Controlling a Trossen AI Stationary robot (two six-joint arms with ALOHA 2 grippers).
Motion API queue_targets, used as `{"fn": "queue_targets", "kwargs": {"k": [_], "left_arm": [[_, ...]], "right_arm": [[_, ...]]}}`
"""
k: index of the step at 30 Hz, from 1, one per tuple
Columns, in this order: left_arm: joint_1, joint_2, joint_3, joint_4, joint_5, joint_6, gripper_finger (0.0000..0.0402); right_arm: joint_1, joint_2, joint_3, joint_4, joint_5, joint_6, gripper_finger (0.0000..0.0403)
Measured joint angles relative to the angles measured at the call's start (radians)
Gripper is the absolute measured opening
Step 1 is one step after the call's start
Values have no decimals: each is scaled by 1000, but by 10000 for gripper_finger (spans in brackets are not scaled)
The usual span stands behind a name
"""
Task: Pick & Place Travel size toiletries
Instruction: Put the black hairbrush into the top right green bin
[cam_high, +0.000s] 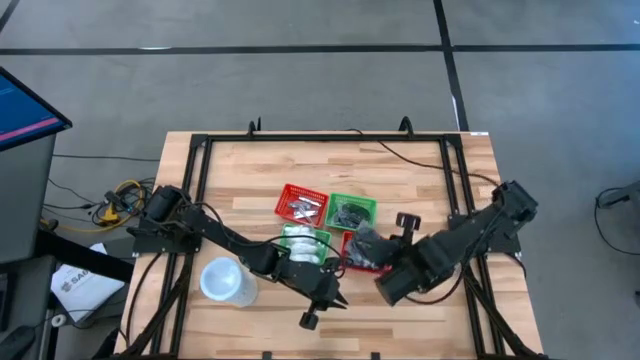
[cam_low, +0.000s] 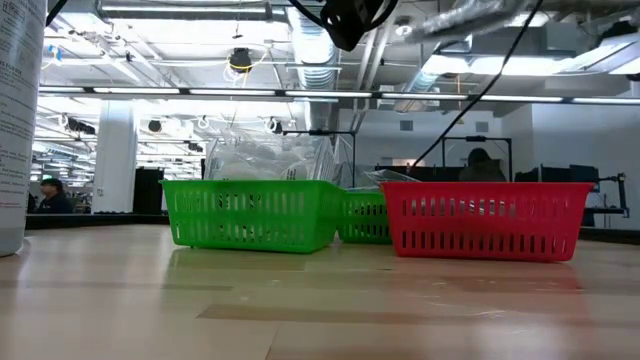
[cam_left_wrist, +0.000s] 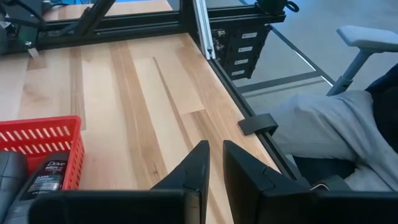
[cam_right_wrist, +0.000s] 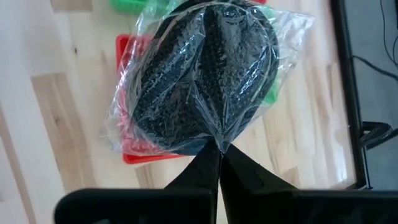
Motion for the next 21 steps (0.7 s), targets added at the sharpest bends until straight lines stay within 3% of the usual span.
{"fn": "queue_targets", "kwargs": {"k": [21], "left_arm": [[0, 0, 0, -4, 0, 0, 37]], "right_arm": [[-211, -184, -1, 20, 27, -142, 0]]}}
